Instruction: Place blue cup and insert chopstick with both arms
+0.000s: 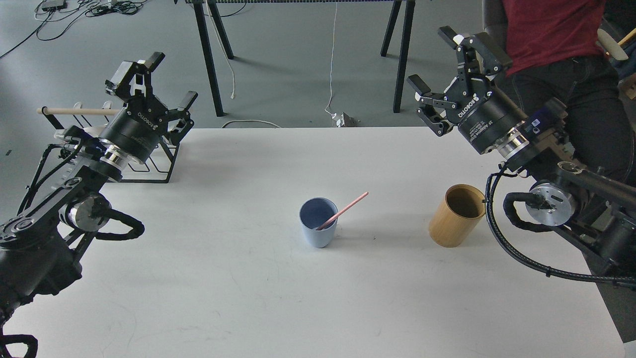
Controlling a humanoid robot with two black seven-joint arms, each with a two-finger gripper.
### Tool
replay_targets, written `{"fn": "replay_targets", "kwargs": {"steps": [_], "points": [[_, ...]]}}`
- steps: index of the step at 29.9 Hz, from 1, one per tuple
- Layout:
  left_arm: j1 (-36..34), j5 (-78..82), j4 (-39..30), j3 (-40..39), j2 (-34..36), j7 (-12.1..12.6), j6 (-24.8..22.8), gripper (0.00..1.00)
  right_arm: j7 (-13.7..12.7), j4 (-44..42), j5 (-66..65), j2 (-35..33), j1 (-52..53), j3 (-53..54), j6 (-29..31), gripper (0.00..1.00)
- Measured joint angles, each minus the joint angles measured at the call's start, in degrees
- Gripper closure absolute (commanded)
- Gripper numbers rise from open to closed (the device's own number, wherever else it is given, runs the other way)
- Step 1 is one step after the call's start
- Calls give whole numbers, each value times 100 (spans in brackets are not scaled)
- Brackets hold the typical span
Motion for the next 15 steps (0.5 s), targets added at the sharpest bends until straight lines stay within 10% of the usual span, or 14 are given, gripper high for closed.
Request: {"fn": "replay_targets", "kwargs": {"steps": [15], "points": [[111,-178,-2,-108,75,0,0,2,1,-108,25,539,-206,522,21,3]]}}
